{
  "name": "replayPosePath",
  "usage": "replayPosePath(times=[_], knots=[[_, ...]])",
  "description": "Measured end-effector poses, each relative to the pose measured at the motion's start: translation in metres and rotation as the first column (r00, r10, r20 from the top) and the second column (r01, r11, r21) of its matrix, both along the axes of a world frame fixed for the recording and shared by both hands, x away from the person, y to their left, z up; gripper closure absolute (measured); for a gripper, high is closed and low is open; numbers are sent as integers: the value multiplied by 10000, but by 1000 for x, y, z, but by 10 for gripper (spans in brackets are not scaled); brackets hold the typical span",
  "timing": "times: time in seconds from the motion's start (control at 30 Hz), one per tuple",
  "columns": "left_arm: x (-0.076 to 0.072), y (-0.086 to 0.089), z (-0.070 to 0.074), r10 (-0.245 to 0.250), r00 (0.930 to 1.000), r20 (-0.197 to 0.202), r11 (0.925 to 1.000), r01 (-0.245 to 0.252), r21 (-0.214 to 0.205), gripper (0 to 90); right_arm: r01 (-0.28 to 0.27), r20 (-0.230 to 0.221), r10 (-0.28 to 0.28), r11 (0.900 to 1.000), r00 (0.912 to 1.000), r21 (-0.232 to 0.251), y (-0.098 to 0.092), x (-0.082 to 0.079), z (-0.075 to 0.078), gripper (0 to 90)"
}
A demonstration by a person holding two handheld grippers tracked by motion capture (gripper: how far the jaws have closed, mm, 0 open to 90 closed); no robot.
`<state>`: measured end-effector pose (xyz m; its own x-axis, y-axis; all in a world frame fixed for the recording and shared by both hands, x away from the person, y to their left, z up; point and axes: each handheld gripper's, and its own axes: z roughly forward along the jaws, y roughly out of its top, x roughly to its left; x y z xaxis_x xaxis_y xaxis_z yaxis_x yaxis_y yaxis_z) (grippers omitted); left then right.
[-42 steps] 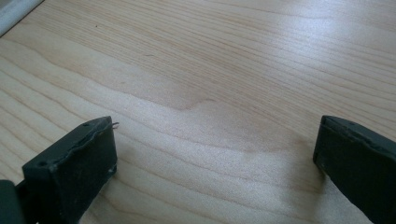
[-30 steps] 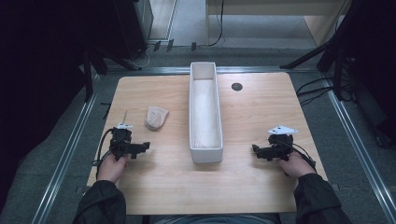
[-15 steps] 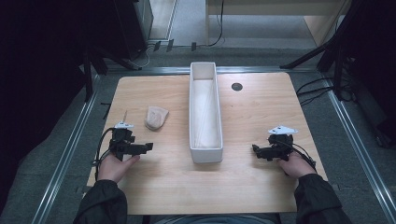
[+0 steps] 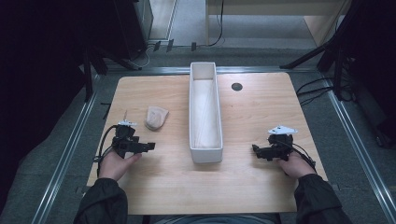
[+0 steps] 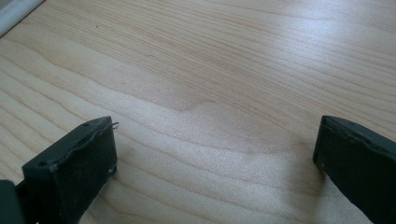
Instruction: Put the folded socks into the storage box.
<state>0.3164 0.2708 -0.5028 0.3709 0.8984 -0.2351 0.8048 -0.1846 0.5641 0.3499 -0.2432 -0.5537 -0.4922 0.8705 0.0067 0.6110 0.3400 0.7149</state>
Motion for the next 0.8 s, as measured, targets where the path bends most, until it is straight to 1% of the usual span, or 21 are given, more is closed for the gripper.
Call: replayPosePath(times=[0.2,0.4,0.5,0.53,0.6,0.63,0.67,0.7,0.73,0.77,0.8], knots=[[3,1,4,183,9998,-17,9998,-183,-96,163,7,-6,-7,10000,10000,-7,0,1,0,0],[8,0,9,236,9996,136,9995,-233,-205,162,143,-32,-143,9999,9999,3,1,1,0,0],[12,-2,10,248,9995,179,9996,-246,-132,162,-98,-121,97,9999,9999,-80,-1,2,1,0],[13,-2,10,283,9994,186,9995,-280,-159,162,-219,-231,215,9996,9995,-163,-1,4,2,0],[17,-3,11,265,9994,205,9996,-264,-73,162,-418,-385,408,9988,9984,-254,-2,5,4,33],[18,-3,11,276,9993,233,9996,-275,-30,162,-514,-317,505,9983,9982,-281,-2,6,7,109],[20,-3,12,266,9993,251,9996,-268,48,162,-400,-116,397,9988,9991,-300,-3,6,8,175],[22,-3,12,297,9991,301,9995,-300,95,162,-171,-106,169,9997,9998,-194,-3,7,10,161],[24,-3,13,325,9990,307,9994,-327,77,162,-96,-172,96,10000,9998,-1,-5,7,11,132],[26,-2,13,355,9989,303,9993,-357,82,162,-1,-208,4,9999,9998,153,-7,8,13,140],[28,-3,13,376,9988,310,9992,-380,117,162,120,-160,-118,9999,9998,122,-8,8,14,135]])
